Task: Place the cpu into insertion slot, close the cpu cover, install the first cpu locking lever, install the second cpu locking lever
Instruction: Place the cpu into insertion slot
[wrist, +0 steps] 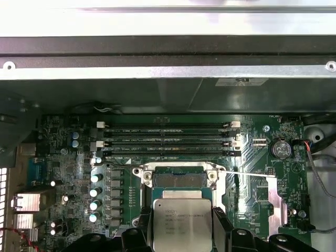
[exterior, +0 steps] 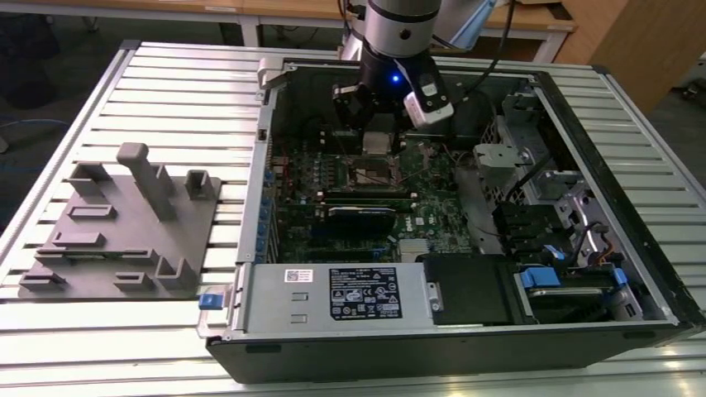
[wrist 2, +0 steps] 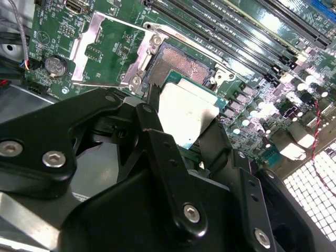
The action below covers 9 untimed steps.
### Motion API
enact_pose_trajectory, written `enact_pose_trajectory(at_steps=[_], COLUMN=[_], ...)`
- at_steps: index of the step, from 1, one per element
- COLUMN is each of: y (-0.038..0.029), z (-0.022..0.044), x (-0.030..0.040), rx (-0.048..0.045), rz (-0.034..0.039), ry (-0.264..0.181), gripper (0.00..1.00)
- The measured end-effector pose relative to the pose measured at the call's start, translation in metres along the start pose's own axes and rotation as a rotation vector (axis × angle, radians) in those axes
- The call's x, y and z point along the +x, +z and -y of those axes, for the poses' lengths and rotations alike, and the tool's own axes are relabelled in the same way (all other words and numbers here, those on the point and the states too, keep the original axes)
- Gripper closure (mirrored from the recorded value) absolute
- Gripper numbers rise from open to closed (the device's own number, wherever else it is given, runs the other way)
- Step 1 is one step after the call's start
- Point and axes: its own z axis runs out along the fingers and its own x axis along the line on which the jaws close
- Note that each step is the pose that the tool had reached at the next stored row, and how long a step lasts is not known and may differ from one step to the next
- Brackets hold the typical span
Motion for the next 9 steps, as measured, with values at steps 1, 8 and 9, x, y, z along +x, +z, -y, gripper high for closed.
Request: enact_pose_trajectory(at_steps=[1,8,9], y=[0.0,0.002,0.0024], z=[0.0,0.0002,0.0002], x=[0.0,0.0,0.0], rx=[0.0,0.0007,0.0009], rz=[0.0,0.0083,0.0101], ry=[0.0,0.093,0.112], gripper=[0.46,0.46,0.46])
